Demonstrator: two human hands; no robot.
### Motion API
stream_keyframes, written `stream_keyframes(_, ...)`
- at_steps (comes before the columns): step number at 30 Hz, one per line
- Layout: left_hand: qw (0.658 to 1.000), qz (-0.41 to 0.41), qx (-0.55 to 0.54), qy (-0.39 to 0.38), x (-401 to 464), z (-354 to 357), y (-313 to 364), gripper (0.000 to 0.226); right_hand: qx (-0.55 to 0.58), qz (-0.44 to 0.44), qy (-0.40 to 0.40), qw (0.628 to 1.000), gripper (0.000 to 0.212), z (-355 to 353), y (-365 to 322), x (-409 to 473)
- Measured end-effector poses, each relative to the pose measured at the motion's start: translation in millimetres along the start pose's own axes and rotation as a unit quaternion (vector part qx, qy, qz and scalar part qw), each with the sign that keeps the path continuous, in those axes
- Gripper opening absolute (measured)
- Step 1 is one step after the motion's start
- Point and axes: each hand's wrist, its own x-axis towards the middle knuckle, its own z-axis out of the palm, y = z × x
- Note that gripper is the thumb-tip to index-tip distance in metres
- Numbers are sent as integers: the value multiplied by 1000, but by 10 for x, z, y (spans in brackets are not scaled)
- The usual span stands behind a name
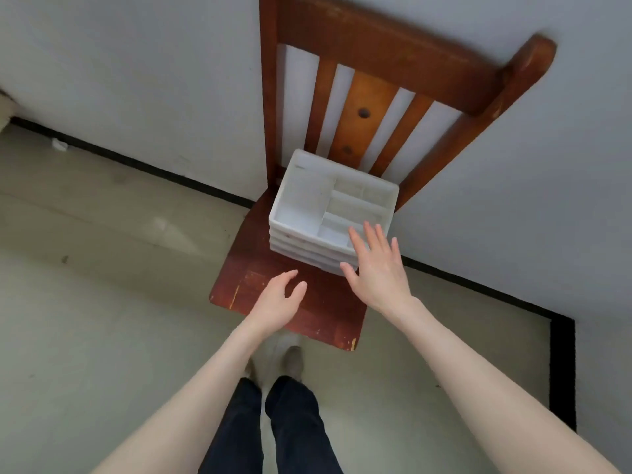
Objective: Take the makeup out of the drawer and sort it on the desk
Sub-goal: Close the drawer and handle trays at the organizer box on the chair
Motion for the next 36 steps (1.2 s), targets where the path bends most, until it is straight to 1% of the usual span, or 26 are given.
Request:
stream_keyframes(1,991,-69,-116,-16,168,41,-10,47,-8,2,1,1000,65,85,59,162)
stream_keyframes(2,958,-142,-245,-39,320,85,-7,47,-16,4,1,1000,66,166,114,310)
stream_keyframes(3,910,-196,-361,-58,463,139,-17,49,-26,4,1,1000,68,249,161,440)
stream_keyframes(4,869,-220,-438,-69,598,190,-24,51,-37,2,0,999,69,337,202,556)
stream_keyframes(7,792,-235,-560,-62,962,335,-24,55,-66,-16,-5,998,69,589,272,766)
stream_keyframes(10,723,-235,-647,-47,1262,440,-1,53,-71,-22,35,997,68,763,313,806)
stream_keyframes(12,687,-229,-689,-34,1409,471,-3,47,-75,-24,63,995,67,845,316,819)
stream_keyframes(14,661,-221,-716,-29,1495,497,-16,46,-81,-22,75,994,66,891,315,832)
stream_keyframes(18,651,-219,-726,-32,1563,547,-74,54,-83,-19,70,994,66,924,333,820)
stream_keyframes(21,638,-214,-739,-29,1593,565,-119,55,-83,-19,69,994,67,925,339,822)
stream_keyframes(22,641,-216,-736,-26,1595,567,-136,54,-82,-18,66,994,67,922,337,825)
stream_keyframes(26,661,-228,-715,-26,1552,573,-216,55,-84,-18,61,994,67,908,336,828)
stream_keyframes(28,668,-235,-705,-34,1499,573,-286,60,-85,-17,58,995,67,909,337,822)
stream_keyframes(32,703,-248,-665,-41,1280,606,-511,67,-89,-17,49,995,67,899,335,817)
stream_keyframes(36,717,-261,-646,-33,1000,676,-793,68,-84,-12,50,995,67,900,312,802)
